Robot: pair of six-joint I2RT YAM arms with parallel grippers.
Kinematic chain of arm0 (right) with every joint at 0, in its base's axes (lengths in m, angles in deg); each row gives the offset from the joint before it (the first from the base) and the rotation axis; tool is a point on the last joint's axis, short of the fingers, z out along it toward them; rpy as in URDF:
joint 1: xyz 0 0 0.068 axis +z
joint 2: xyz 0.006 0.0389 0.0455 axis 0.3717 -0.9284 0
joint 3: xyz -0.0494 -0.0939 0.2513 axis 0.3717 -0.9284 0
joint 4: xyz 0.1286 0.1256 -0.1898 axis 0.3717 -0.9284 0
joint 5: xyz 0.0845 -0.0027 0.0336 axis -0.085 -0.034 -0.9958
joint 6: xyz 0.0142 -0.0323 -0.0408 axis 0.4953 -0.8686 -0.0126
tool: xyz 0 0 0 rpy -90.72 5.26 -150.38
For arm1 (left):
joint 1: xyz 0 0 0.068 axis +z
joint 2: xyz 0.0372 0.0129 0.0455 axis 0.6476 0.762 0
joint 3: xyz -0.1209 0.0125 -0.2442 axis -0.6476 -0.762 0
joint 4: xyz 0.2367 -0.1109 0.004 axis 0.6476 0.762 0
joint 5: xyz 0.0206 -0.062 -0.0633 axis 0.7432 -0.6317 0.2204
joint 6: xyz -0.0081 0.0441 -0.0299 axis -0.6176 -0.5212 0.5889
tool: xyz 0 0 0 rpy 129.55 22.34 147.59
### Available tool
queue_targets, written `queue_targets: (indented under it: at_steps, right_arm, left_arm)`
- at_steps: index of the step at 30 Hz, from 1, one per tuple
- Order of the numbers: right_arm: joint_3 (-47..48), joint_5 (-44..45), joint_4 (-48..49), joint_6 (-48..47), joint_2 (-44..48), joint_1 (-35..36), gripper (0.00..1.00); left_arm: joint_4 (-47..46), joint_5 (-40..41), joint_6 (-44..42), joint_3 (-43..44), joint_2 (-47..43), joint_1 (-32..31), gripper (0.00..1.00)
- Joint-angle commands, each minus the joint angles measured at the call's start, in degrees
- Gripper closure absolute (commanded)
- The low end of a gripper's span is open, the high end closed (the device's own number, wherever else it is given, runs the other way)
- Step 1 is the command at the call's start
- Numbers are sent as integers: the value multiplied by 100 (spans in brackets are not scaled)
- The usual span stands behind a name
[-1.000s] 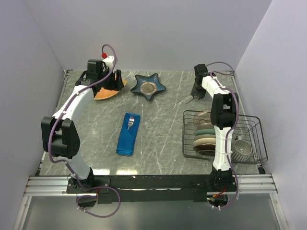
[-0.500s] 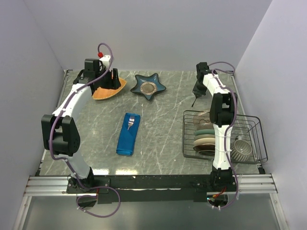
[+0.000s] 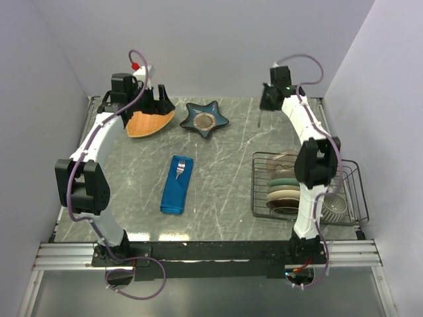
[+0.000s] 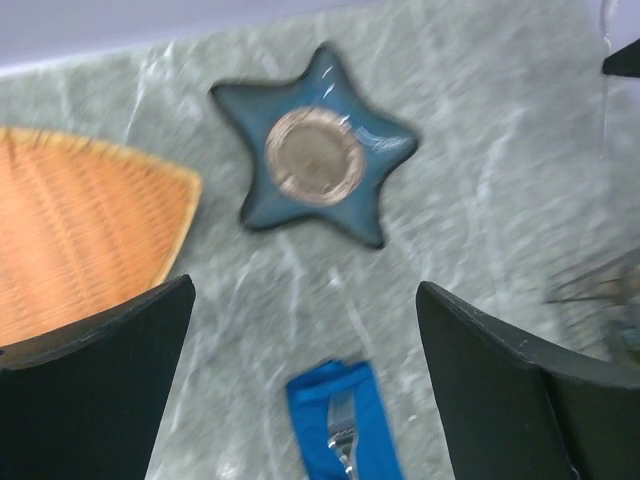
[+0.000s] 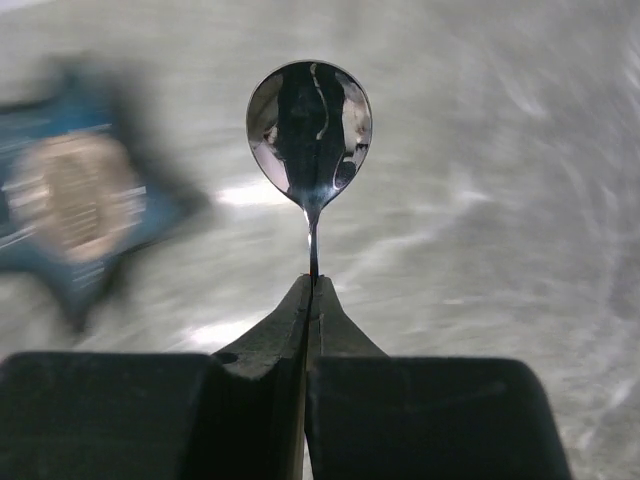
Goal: Fold the napkin into a case and place the utensils inside
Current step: Pick up the spoon from the corner of the board, then pass from the right arm to the left
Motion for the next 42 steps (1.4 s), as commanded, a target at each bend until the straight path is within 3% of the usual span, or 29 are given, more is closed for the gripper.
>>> queue_targets:
  at_steps: [1, 7, 16, 21, 26, 35, 36, 38, 39, 40, 41, 42]
  right_arm:
    - [-532, -436, 994, -677, 1410, 865, 100]
    - [-955, -541, 1470, -985, 2107, 1903, 100]
    - [-1632, -463, 1795, -1311, 2626, 2896, 100]
    - [-1720, -392, 1804, -1337, 2644, 3081, 100]
    - [-1720, -287, 1865, -1398, 2670, 3257, 100]
    - [-1755, -234, 1892, -1424, 2758, 3380, 100]
    - [-1746, -260, 1883, -1425, 2767, 3398, 100]
    - [-1651, -356, 1831, -1390, 2758, 3398, 100]
    - [-1571, -609, 1778, -1390, 2689, 3398, 100]
    - [-1458, -855, 1560, -1407, 2644, 3389, 100]
    - [-1126, -1136, 1401, -1425, 2522, 3354, 95]
    - [-983, -1487, 1260, -1407, 2477, 3258, 82]
  left_arm:
    - [-768, -889, 711, 555, -129, 51, 1]
    - [-1103, -1416, 1257, 618, -330, -72, 1]
    - [-1998, -1681, 1933, -384, -1024, -380, 2]
    - [-1999, -1698, 2057, -551, -1139, -521, 16]
    - [-1649, -1541, 2023, -438, -1025, -687, 20]
    - [-1270, -1540, 1926, -297, -841, -819, 54]
    - [-1296, -1566, 1987, -305, -832, -820, 66]
    - [-1384, -1820, 2031, -358, -840, -811, 81]
    - [-1454, -1987, 2014, -375, -823, -802, 99]
    - [-1637, -2537, 2022, -410, -814, -776, 99]
    - [-1787, -2847, 2022, -454, -814, -706, 99]
    - [-1997, -3128, 2179, -524, -866, -653, 99]
